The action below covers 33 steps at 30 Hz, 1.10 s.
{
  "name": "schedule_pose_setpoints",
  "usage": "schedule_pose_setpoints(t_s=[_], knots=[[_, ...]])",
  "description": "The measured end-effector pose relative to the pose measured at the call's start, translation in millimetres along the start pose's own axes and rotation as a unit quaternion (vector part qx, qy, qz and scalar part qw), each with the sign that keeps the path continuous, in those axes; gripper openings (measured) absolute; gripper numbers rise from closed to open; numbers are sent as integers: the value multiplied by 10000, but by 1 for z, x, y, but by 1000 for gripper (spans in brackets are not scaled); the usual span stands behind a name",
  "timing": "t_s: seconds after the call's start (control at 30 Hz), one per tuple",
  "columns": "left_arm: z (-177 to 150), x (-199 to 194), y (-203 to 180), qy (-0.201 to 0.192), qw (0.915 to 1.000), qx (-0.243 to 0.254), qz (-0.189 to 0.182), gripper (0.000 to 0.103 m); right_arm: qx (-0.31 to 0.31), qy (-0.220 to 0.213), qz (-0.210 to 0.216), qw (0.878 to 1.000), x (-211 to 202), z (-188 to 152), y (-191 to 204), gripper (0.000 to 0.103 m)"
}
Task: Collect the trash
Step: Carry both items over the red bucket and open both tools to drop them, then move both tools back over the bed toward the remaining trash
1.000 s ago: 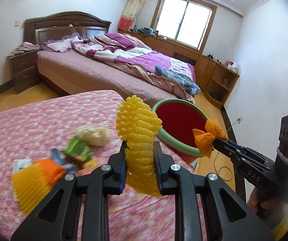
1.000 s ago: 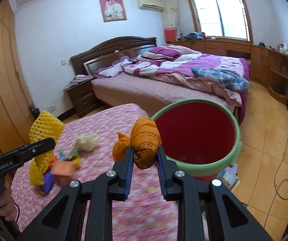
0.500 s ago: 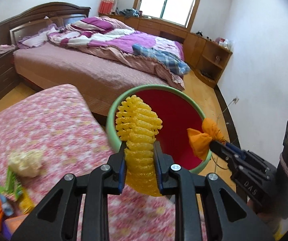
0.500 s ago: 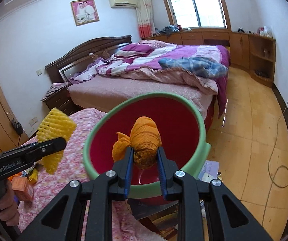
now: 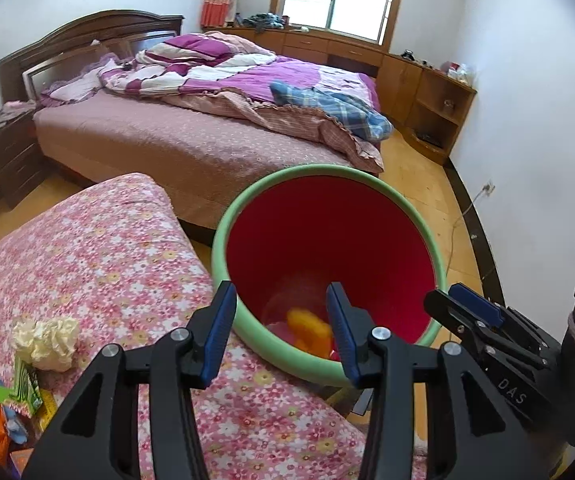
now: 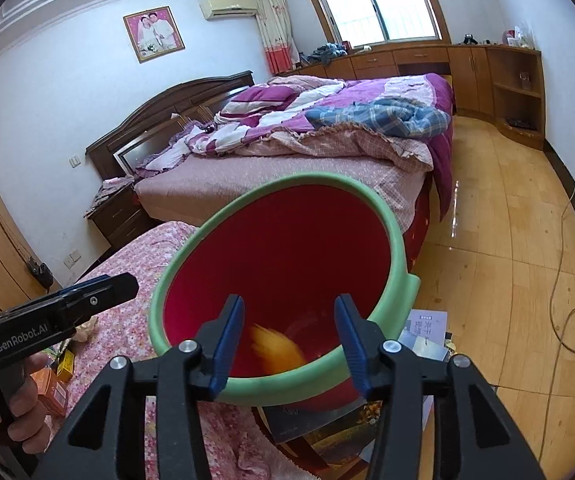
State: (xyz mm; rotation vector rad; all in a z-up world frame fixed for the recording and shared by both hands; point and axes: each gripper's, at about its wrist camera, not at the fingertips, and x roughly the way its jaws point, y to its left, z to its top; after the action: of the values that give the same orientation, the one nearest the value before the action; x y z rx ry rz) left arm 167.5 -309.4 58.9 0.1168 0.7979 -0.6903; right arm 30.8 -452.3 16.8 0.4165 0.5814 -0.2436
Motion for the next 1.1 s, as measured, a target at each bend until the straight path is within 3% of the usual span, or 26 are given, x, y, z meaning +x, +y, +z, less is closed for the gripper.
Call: schedule_pose_setpoints(t_s=[0.23, 0.6, 0.87, 1.1], knots=[[-10, -25, 18, -7, 9991, -414, -60, 47, -12, -11, 146, 9999, -12, -1, 11, 53], [-34, -78, 41, -107, 9964, -832, 135, 47, -187, -76, 473, 9987, -43, -7, 40, 56], [-56, -118, 68, -192, 9927, -1067, 534, 47, -335, -27, 683, 9971, -59, -14, 65, 60], [-82, -147, 107, -267, 9838, -1500, 940, 47, -477, 149, 870, 9950, -66, -26, 93, 61]])
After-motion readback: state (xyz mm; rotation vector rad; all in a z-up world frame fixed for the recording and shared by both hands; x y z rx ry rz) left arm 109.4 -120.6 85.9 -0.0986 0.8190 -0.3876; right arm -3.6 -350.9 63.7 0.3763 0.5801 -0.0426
